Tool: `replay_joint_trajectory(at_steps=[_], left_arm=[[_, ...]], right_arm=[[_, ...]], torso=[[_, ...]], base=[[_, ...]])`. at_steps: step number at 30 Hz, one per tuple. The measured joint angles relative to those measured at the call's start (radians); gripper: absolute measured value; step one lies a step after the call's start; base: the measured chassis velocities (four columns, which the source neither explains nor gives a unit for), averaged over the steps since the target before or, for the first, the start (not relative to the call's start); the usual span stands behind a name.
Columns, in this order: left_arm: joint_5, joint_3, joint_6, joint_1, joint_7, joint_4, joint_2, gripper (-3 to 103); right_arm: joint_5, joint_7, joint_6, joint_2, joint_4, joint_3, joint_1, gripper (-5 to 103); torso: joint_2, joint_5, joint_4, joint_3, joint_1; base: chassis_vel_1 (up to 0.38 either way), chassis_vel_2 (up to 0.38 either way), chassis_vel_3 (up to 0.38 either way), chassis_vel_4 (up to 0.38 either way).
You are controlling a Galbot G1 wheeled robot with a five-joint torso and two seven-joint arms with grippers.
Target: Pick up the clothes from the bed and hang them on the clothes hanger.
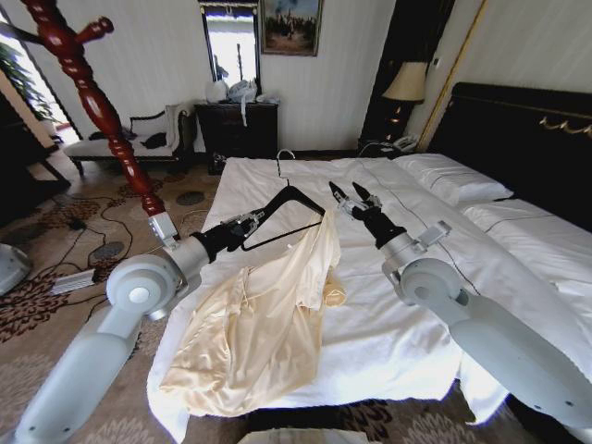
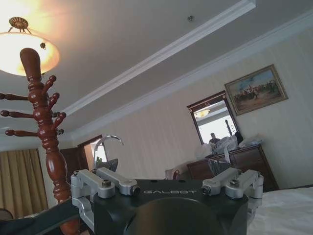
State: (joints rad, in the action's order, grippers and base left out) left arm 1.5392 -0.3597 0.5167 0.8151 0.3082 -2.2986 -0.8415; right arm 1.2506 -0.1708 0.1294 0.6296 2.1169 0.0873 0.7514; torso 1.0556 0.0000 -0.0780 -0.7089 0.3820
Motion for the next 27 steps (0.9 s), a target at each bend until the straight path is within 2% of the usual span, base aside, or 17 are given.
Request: replay_joint_trajectory(at_steps=[8,10,11,13,15,23,24,27], left_arm=[[0.009,-0.035,-0.002,0.059,0.001,-0.064,0.029,15],[0.008,-0.039,-0.002,0.076,0.002,-0.081,0.032,15],[0.008,-0.039,-0.002,0.076,0.002,-0.081,0.032,15],[0.006,-0.039,0.001,0.084,0.002,-0.090,0.031,15],[0.006,-0.039,0.001,0.085,0.002,-0.091,0.029,15],[0.004,-0.033,0.003,0.079,0.002,-0.090,0.025,15],[0.004,-0.032,0.003,0.077,0.002,-0.089,0.024,15],[0.004,-0.031,0.003,0.078,0.002,-0.089,0.022,15]], right_arm=[[-0.021,-0.025,-0.016,0.029,-0.018,-0.017,0.000,100],[-0.084,-0.068,-0.057,0.036,-0.039,-0.023,-0.006,100],[-0.084,-0.068,-0.057,0.036,-0.039,-0.023,-0.006,100],[-0.183,-0.083,-0.087,0.031,-0.070,-0.028,-0.008,100],[-0.221,-0.077,-0.091,0.024,-0.083,-0.030,-0.005,100],[-0.249,-0.045,-0.099,0.005,-0.089,-0.043,-0.012,100],[-0.282,-0.005,-0.099,-0.010,-0.100,-0.052,-0.022,100],[-0.318,0.035,-0.096,-0.025,-0.109,-0.061,-0.030,100]], torso=[[0.000,0.0000,0.0001,0.000,0.000],[0.000,-0.0001,0.0002,0.000,0.000],[0.000,-0.0001,0.0002,0.000,0.000],[0.000,0.0000,0.0002,0.000,0.000],[0.000,-0.0001,0.0000,0.000,0.000],[0.000,-0.0002,0.0002,0.000,0.000],[0.000,0.0000,0.0002,0.000,0.000],[0.000,0.0000,0.0001,0.000,0.000]], base=[[0.000,0.000,0.000,0.000],[0.000,0.000,0.000,0.000],[0.000,0.000,0.000,0.000],[0.000,0.000,0.000,0.000],[0.000,0.000,0.000,0.000],[0.000,0.000,0.000,0.000],[0.000,0.000,0.000,0.000],[0.000,0.000,0.000,0.000]])
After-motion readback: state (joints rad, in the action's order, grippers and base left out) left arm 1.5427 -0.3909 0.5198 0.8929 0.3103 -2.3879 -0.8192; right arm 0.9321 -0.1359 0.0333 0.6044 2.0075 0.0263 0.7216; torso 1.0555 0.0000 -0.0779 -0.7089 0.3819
